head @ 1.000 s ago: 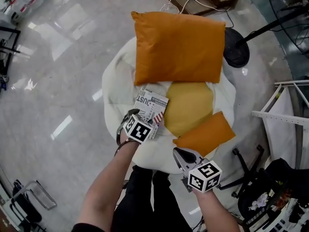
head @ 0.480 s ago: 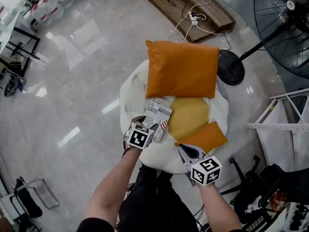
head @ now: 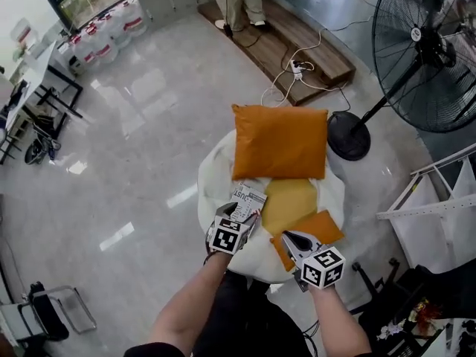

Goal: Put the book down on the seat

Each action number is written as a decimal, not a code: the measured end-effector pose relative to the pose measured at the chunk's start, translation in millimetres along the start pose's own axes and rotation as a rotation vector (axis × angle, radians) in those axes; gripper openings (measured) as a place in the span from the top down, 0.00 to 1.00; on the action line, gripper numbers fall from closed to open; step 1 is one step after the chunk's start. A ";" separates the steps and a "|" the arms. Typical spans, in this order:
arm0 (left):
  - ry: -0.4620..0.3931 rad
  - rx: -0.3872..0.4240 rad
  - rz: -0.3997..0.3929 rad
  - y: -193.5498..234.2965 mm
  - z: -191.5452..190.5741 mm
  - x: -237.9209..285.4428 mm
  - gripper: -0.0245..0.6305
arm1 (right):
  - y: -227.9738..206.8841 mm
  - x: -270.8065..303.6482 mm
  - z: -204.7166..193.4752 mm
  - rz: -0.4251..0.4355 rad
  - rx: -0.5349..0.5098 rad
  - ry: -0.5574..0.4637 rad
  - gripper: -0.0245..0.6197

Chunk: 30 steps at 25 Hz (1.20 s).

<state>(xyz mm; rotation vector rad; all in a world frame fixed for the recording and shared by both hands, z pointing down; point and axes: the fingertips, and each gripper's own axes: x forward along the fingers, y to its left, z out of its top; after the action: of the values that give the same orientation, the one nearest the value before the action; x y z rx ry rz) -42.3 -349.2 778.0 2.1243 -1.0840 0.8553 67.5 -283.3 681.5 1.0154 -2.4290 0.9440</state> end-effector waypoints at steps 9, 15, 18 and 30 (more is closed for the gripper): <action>-0.141 -0.045 -0.062 -57.5 57.0 -73.5 0.66 | 6.1 -66.3 25.0 -0.038 -0.008 -0.060 0.94; -0.189 0.028 -0.045 -87.2 73.7 -114.7 0.76 | 16.1 -110.0 32.8 -0.046 -0.036 -0.094 0.94; -0.216 0.116 0.005 -95.8 82.8 -139.7 0.86 | 23.8 -126.9 37.5 -0.047 -0.044 -0.109 0.94; -0.336 0.252 -0.012 -154.0 113.0 -213.4 0.96 | 61.1 -181.6 35.2 -0.008 -0.034 -0.201 0.94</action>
<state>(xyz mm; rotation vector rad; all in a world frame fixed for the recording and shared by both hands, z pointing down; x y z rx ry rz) 20.6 -259.7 513.3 2.5507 -1.1760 0.6717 145.6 -185.3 532.4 1.1566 -2.5912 0.8305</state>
